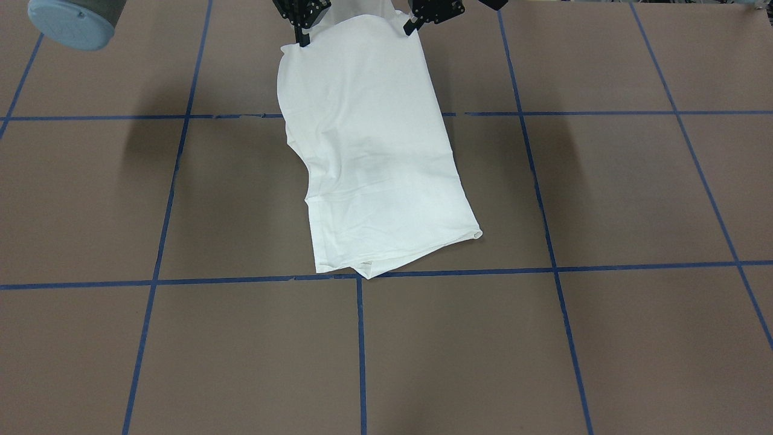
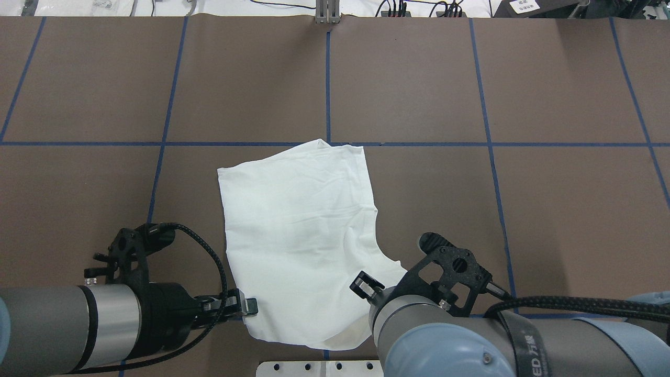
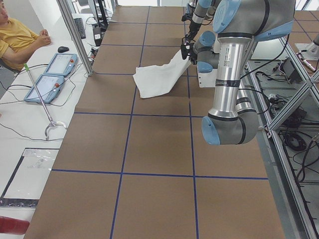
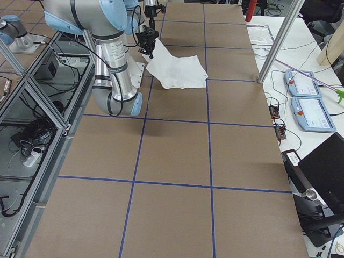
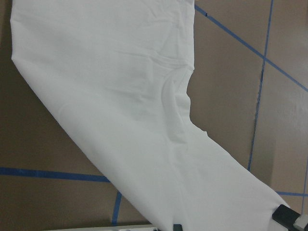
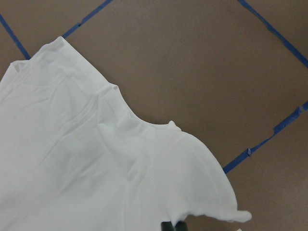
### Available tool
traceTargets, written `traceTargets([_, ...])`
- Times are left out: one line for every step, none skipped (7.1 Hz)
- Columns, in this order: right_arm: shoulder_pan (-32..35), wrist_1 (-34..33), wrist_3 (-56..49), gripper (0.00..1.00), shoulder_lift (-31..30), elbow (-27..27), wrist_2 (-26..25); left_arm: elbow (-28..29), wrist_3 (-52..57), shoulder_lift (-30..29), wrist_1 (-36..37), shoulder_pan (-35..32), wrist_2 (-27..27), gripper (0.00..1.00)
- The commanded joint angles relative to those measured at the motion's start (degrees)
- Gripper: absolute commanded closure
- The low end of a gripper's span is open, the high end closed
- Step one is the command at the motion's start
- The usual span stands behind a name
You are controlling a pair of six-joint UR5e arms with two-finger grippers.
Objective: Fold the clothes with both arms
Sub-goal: 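Grasp the shirt's near edge with both grippers and lift it, then carry the near edge over toward the far edge with both grippers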
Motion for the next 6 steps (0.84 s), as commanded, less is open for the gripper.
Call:
traceTargets([5.02, 6.64, -4.58, 1.00, 2.06, -7.47, -2.90, 5.58, 4.17, -2.97, 0.93, -4.83, -0.35, 1.00])
traceTargets([8.88, 13.66, -8.25, 1.00, 2.59, -13.79, -2.73, 9.87, 6.72, -4.64, 0.93, -8.43, -0.52, 1.00])
traceTargets([12.49, 20.35, -11.16, 1.00, 3.03, -19.42, -2.46, 14.01, 10.31, -6.66, 1.02, -12.21, -0.61, 1.00])
traceTargets([15.31, 24.07, -13.97, 1.00, 4.51, -24.35, -1.50, 16.75, 12.61, -6.85, 1.02, -15.03, -0.61, 1.00])
traceTargets([17.08, 27.50, -15.05, 1.00, 6.61, -29.96, -1.49, 19.21, 14.72, -6.94, 0.93, -17.32, -0.61, 1.00])
traceTargets([18.49, 31.62, -15.49, 1.00, 10.11, -38.37, -1.49, 24.63, 15.09, -9.72, 0.84, -18.65, -0.52, 1.00])
